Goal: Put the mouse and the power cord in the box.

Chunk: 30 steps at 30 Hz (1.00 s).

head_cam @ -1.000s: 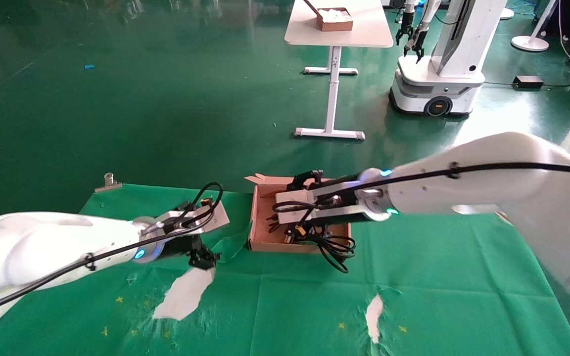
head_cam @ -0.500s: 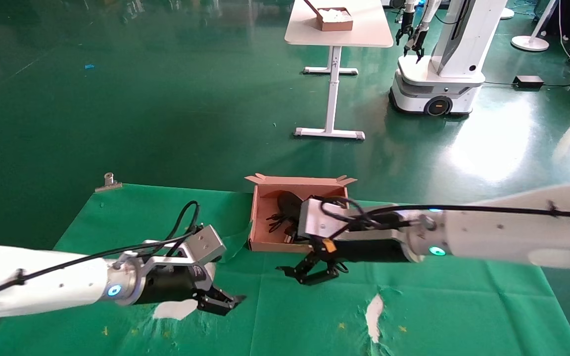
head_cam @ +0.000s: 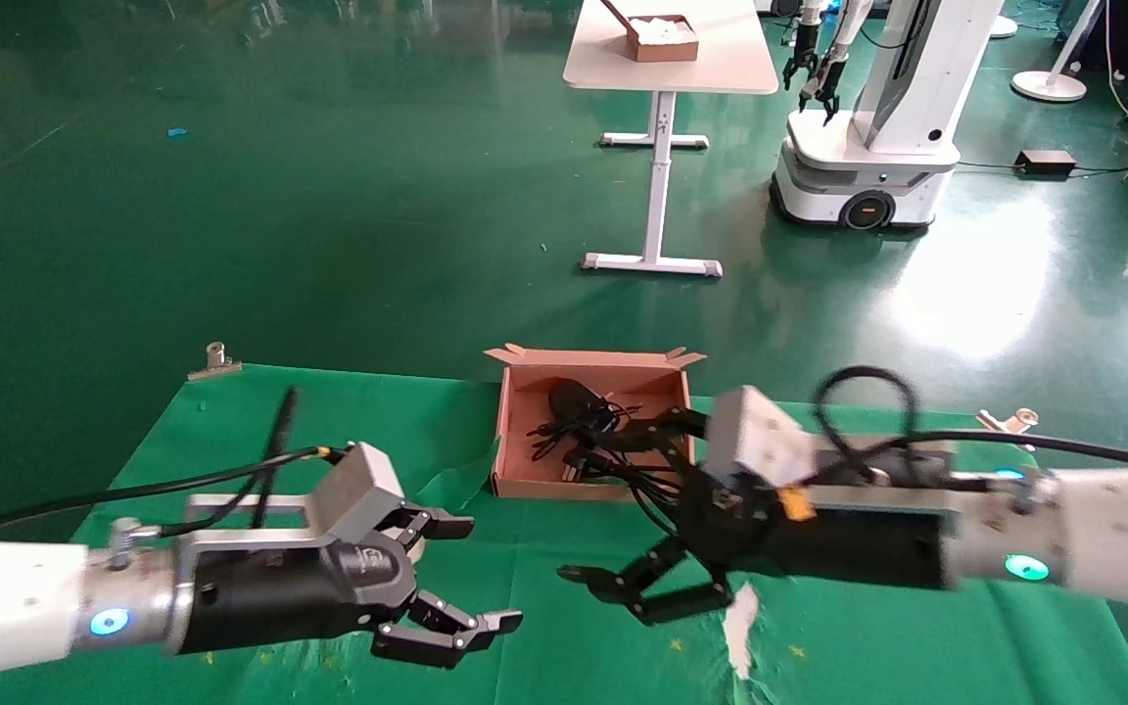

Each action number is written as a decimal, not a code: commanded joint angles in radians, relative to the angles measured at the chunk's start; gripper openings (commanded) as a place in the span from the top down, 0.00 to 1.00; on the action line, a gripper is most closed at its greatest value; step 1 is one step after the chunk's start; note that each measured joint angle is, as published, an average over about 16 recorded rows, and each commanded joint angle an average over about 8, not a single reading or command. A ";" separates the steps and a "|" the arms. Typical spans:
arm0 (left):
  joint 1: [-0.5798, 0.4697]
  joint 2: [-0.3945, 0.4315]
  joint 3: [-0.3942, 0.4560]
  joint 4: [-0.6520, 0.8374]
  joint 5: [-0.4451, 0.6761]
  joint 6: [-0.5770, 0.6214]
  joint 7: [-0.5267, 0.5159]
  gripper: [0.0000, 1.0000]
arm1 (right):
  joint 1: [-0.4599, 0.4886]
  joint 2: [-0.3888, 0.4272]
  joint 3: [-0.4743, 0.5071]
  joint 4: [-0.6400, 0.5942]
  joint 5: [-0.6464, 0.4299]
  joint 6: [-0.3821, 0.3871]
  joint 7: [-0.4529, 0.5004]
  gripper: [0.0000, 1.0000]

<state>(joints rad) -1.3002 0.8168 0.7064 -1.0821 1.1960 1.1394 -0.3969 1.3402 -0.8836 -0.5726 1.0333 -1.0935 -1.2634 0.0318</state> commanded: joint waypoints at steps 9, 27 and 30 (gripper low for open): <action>0.106 -0.097 -0.200 -0.095 -0.219 0.167 0.098 0.00 | -0.125 0.128 0.138 0.118 0.170 -0.109 0.073 0.00; 0.247 -0.225 -0.467 -0.221 -0.512 0.389 0.222 0.00 | -0.290 0.297 0.320 0.274 0.397 -0.254 0.165 0.00; 0.244 -0.222 -0.461 -0.218 -0.506 0.385 0.220 0.00 | -0.287 0.293 0.316 0.270 0.393 -0.251 0.163 0.00</action>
<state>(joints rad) -1.0589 0.5973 0.2503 -1.2981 0.6960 1.5200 -0.1785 1.0567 -0.5936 -0.2601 1.3007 -0.7051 -1.5113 0.1937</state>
